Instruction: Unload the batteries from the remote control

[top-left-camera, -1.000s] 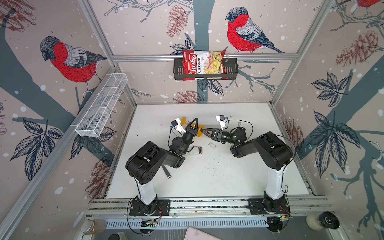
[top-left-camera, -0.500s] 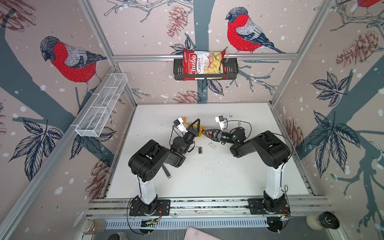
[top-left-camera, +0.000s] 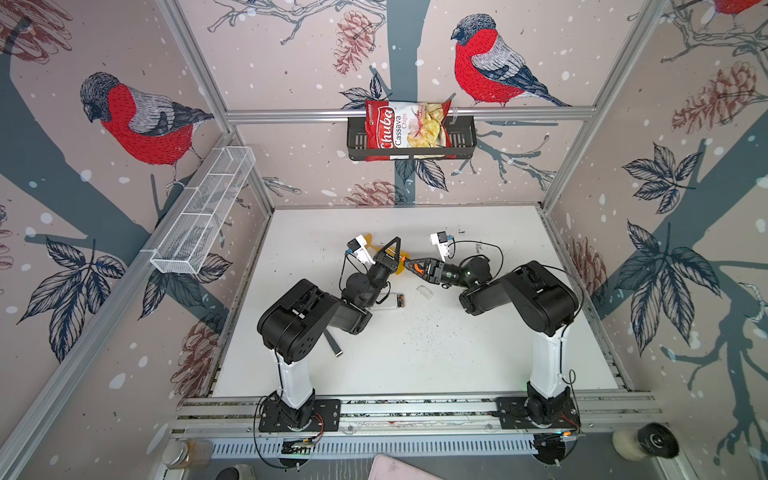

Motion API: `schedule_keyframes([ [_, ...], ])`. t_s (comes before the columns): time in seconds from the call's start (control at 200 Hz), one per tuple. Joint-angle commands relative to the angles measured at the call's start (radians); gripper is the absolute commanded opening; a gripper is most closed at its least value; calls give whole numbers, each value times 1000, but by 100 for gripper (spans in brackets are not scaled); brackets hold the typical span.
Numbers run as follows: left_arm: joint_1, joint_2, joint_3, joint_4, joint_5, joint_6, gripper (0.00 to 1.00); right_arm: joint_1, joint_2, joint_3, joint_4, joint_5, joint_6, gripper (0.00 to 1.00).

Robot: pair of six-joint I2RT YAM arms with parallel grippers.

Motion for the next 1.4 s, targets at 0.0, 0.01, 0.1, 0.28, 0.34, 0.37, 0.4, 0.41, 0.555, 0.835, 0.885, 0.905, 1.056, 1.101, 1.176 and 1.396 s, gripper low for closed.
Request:
schedule_keyframes([
  [0.0, -7, -7, -10, 191, 15, 69, 0, -3, -10, -13, 164, 70, 14, 13],
  [0.01, -7, -9, -11, 192, 13, 69, 0, -3, -12, -13, 164, 72, 12, 13],
  [0.1, -11, -21, -27, 191, -4, 76, 0, -9, -25, -31, 156, 91, 0, 10],
  [0.28, -18, -34, -42, 191, 7, 100, 0, -15, -53, -36, 67, 89, -50, 3],
  [0.34, -18, -44, -47, 191, 36, 140, 19, -14, -74, -41, 3, 86, -87, 3],
  [0.37, -18, -50, -53, 192, 44, 158, 32, -11, -86, -46, -31, 87, -108, 3],
  [0.4, -18, -58, -61, 192, 48, 175, 43, -12, -101, -50, -80, 87, -130, 3],
  [0.41, -18, -61, -65, 193, 48, 179, 45, -13, -106, -50, -94, 87, -140, 3],
  [0.555, -16, -141, -121, 191, 53, 271, 97, -22, -212, -71, -376, 92, -285, 3],
  [0.835, -2, -445, -233, -133, -2, 416, 98, -41, -436, 4, -1247, 205, -703, 2],
  [0.885, -2, -517, -228, -296, -30, 448, 98, -41, -467, 26, -1384, 250, -760, 2],
  [0.905, -1, -549, -224, -358, -46, 459, 97, -41, -477, 36, -1435, 270, -782, 2],
  [1.056, -1, -688, -186, -786, -118, 569, 97, -29, -511, 123, -1754, 383, -922, 0],
  [1.101, 1, -707, -178, -876, -137, 584, 97, -13, -522, 133, -1807, 421, -954, 0],
  [1.176, 3, -725, -181, -981, -151, 603, 97, 21, -544, 136, -1850, 495, -987, 0],
  [1.396, 16, -749, -199, -1178, -159, 630, 97, 80, -556, 183, -1941, 622, -1067, 0],
])
